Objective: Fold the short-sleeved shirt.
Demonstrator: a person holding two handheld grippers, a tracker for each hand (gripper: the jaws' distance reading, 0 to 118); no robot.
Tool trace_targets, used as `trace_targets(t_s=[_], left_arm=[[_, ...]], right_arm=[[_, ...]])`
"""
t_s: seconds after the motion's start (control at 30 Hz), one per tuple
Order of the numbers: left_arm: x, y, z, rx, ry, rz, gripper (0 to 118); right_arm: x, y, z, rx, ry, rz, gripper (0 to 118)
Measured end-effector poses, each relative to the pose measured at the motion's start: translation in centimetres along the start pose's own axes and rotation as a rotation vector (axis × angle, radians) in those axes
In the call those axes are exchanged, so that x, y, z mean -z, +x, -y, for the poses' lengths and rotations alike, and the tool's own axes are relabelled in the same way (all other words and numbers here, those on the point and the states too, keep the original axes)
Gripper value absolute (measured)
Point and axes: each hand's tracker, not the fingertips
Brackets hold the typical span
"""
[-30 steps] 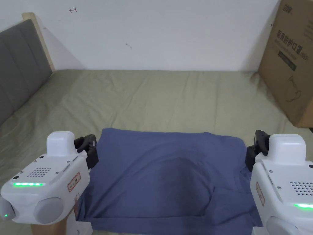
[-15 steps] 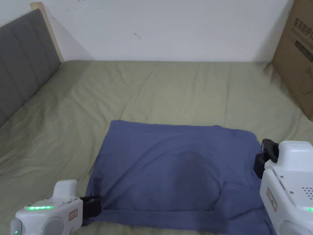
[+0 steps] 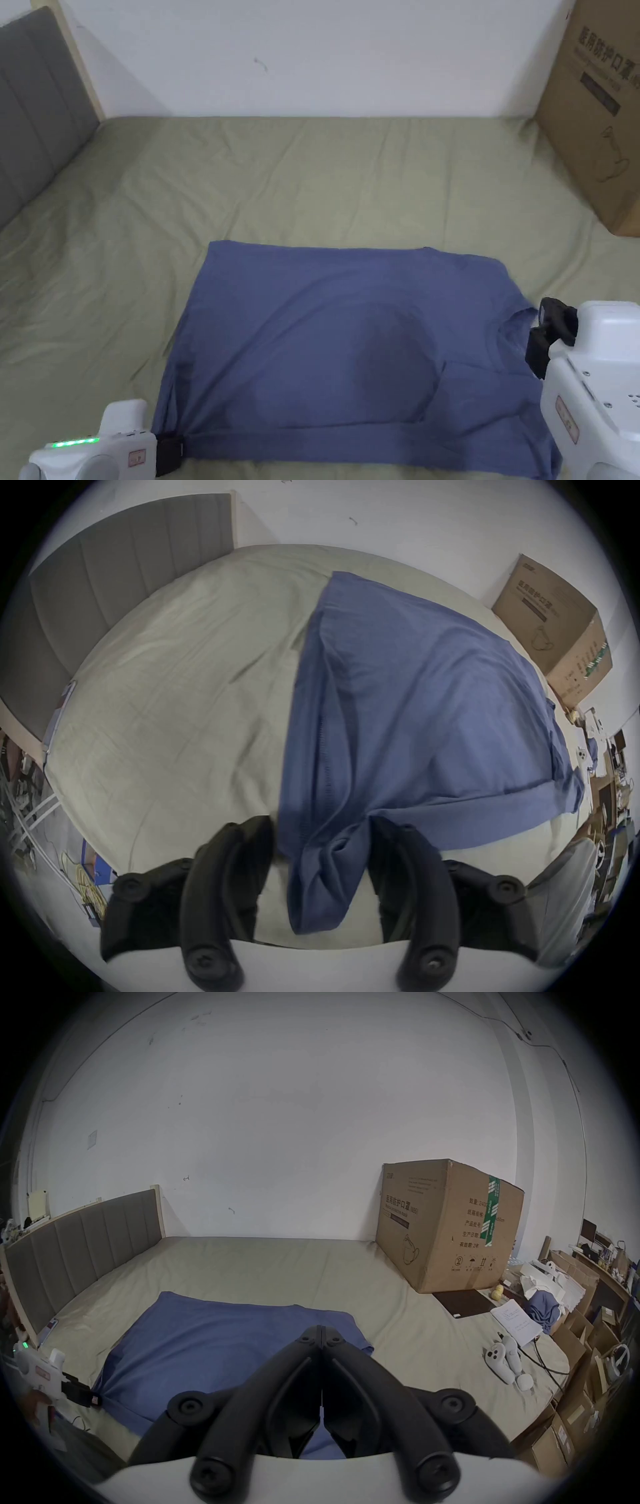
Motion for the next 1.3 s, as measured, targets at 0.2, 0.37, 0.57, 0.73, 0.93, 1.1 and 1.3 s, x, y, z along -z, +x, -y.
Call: trace_targets(t_s=[0.2, 0.37, 0.57, 0.73, 0.93, 1.1, 1.3], left_arm=[[-1.5, 1.0, -1.1, 0.030, 0.056, 0.059, 8], [-3.3, 1.6, -1.8, 0.040, 0.110, 0.076, 8], [-4.2, 1.9, -2.7, 0.023, 0.141, 0.092, 8], [-3.9, 2.1, -3.0, 0.018, 0.133, 0.086, 8], [-3.9, 2.0, -3.6, -0.023, 0.133, 0.099, 8], [-3.7, 2.0, -5.9, -0.060, 0.158, 0.115, 8], [-2.1, 2.4, -11.3, -0.074, 0.205, 0.111, 8]], right_arm=[[0.7, 3.0, 3.3, 0.010, -0.147, 0.050, 0], [3.5, 5.9, 9.0, 0.074, -0.424, 0.040, 89], [6.8, 6.5, 15.2, 0.149, -0.631, 0.012, 108], [8.4, 5.7, 16.7, 0.132, -0.645, -0.002, 42], [7.1, 5.4, 14.3, 0.115, -0.567, -0.043, 5], [7.0, 5.8, 9.3, 0.136, -0.424, -0.046, 5], [11.2, 5.2, 4.6, 0.169, -0.357, -0.062, 5]])
